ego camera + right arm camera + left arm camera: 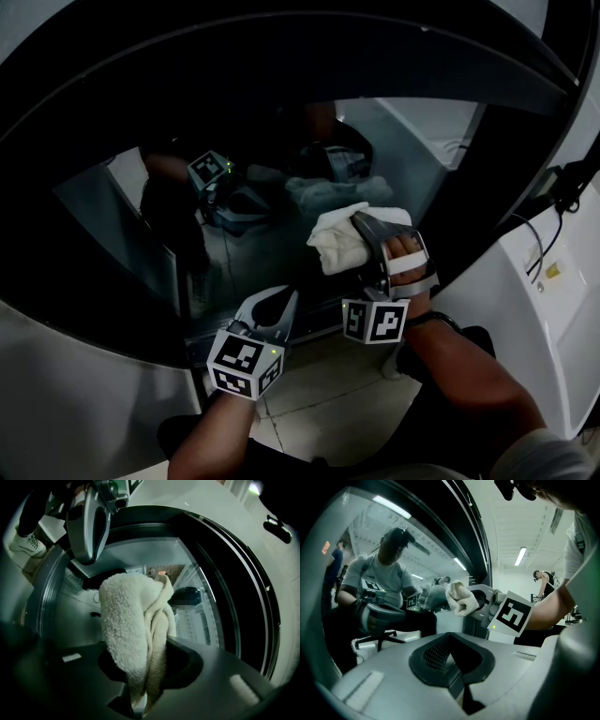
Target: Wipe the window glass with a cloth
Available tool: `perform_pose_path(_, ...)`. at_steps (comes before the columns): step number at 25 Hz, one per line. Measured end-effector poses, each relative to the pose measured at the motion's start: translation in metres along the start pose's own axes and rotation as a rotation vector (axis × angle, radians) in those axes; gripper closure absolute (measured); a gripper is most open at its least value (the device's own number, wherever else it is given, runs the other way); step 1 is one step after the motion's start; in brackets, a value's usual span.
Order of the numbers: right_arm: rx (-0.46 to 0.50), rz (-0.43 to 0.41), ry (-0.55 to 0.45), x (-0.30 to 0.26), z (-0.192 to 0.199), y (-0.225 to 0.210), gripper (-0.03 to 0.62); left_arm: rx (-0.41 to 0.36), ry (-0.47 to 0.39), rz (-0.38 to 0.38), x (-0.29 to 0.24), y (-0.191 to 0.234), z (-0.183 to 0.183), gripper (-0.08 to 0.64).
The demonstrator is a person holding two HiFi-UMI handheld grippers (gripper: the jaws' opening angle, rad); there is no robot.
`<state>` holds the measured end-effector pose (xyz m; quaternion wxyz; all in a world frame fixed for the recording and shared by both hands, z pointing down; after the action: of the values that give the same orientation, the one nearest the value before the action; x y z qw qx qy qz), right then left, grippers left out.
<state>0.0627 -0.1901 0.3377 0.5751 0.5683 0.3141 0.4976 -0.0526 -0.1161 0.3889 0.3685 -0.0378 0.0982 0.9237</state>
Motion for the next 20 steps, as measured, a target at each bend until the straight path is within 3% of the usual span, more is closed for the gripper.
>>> perform_pose_path(20, -0.044, -0.040, -0.006, -0.003, 0.004, 0.009, 0.477, 0.017, 0.041, -0.009, -0.003, 0.002, -0.011, 0.543)
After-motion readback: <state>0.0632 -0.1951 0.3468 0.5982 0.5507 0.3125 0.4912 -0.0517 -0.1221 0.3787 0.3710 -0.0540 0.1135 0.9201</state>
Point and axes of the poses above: the fingertips, and each gripper's own axes: x backward along the fingers, y to its left, z out of its underside, the point moved 5 cm from there along x, backward along the fingers, and after that the axes turned 9 degrees about z, right-handed, at the moved point
